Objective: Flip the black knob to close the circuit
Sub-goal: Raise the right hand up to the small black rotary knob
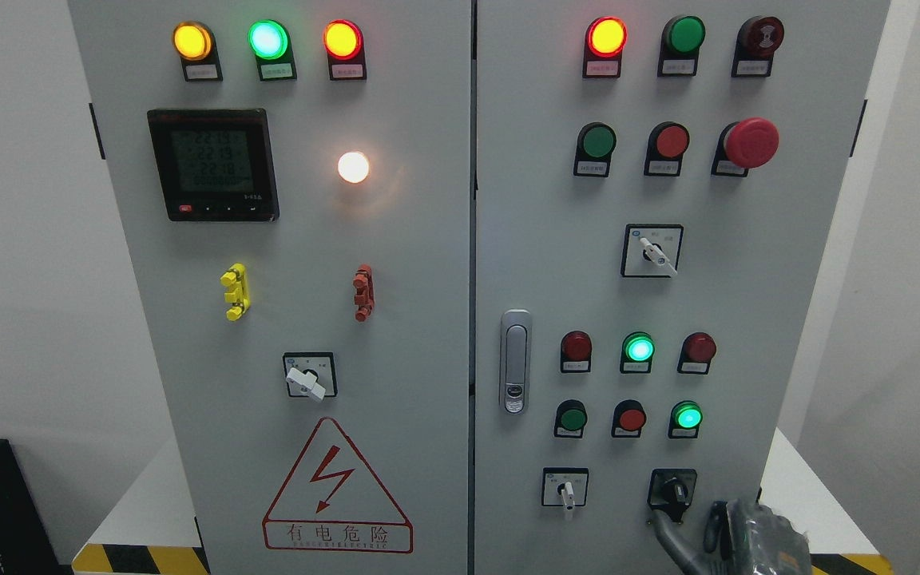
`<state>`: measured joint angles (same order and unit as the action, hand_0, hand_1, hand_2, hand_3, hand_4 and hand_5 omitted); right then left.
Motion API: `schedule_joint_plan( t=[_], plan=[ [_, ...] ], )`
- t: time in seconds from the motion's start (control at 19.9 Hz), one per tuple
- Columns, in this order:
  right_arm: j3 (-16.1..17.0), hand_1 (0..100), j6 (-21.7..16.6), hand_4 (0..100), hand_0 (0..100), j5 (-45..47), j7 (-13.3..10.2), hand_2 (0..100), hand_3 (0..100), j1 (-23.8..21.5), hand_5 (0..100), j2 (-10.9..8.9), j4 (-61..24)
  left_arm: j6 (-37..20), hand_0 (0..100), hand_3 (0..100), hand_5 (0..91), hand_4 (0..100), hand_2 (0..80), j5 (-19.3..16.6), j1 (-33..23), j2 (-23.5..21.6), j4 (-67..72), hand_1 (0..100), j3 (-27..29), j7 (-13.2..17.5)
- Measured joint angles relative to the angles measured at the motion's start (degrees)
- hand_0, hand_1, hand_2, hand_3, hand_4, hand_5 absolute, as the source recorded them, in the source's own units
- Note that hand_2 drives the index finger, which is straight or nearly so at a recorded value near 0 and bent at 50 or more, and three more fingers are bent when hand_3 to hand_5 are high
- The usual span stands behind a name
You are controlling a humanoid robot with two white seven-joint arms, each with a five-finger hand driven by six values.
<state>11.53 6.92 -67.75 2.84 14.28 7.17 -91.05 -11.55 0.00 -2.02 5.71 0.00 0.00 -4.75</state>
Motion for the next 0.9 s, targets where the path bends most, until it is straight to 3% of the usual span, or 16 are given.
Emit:
schedule_joint_plan(
  t=[0.9],
  plan=[
    [1.67, 14, -0.15, 78, 0, 0.03, -0.05, 79, 96, 0.89, 81, -0.09, 0.59, 0.03, 12, 0, 0.0, 0, 0.0, 0.00, 0.00, 0.00, 0.00, 56, 0.00, 0.01]
  ],
)
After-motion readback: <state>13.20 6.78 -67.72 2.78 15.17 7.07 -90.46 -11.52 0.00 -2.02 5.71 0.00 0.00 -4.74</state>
